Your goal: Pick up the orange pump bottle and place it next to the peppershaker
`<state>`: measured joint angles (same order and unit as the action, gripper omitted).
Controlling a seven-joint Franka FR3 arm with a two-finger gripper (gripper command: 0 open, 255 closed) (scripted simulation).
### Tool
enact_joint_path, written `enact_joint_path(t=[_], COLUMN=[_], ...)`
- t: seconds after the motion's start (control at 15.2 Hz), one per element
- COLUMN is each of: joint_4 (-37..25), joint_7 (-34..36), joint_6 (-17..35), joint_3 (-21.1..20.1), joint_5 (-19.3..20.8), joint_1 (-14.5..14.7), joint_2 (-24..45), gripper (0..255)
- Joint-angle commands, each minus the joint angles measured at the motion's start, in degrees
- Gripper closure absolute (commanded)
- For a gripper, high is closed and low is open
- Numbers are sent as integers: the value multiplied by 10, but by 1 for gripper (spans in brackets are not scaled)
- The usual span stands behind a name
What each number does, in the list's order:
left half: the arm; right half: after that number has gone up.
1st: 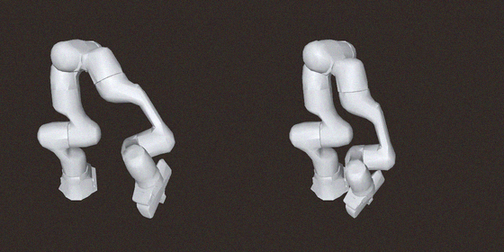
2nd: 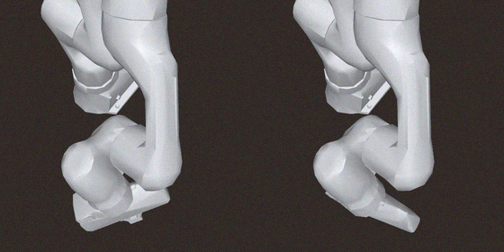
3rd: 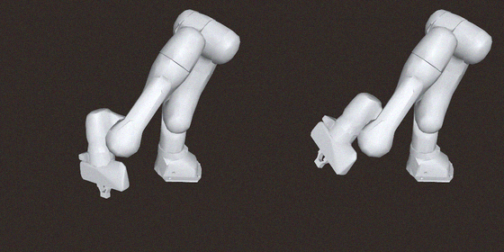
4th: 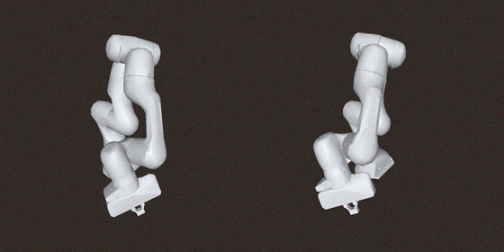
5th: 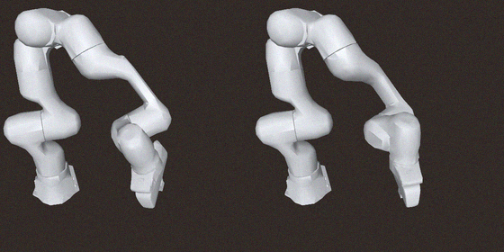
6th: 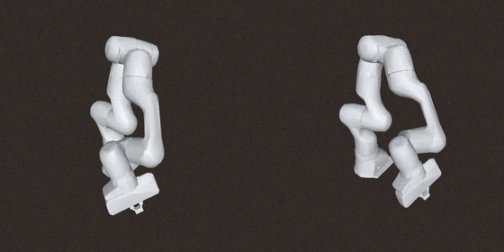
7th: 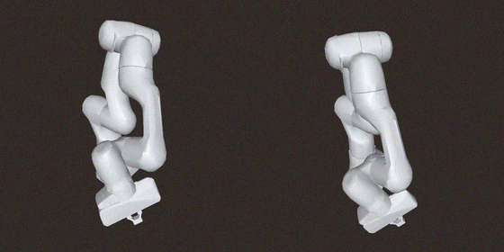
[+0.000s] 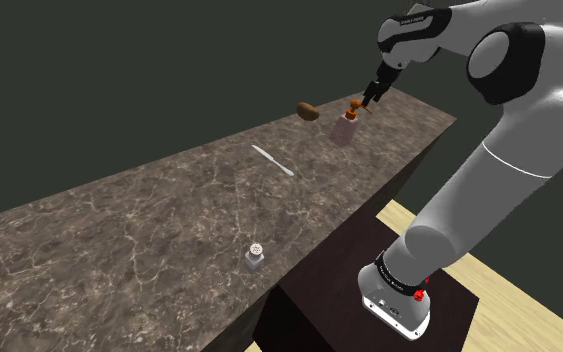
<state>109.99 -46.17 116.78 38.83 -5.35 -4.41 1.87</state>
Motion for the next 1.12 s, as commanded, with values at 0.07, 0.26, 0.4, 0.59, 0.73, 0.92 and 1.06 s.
enact_joint_path(t=[0.07, 0.26, 0.4, 0.59, 0.73, 0.92, 1.06], joint_4=[-61, -125, -117, -105, -98, -96, -96], joint_7=[-61, -106, -109, -114, -117, -118, -118], joint_6=[-8, -24, -11, 7, 20, 23, 23], joint_3=[11, 7, 3, 0, -3, -4, -4], joint_5=[-62, -113, -117, -125, -131, -133, -133], joint_1=[-27, -67, -69, -71, -72, -73, -73], joint_2=[84, 159, 165, 174, 181, 183, 183], gripper=[0, 0, 0, 0, 0, 0, 0])
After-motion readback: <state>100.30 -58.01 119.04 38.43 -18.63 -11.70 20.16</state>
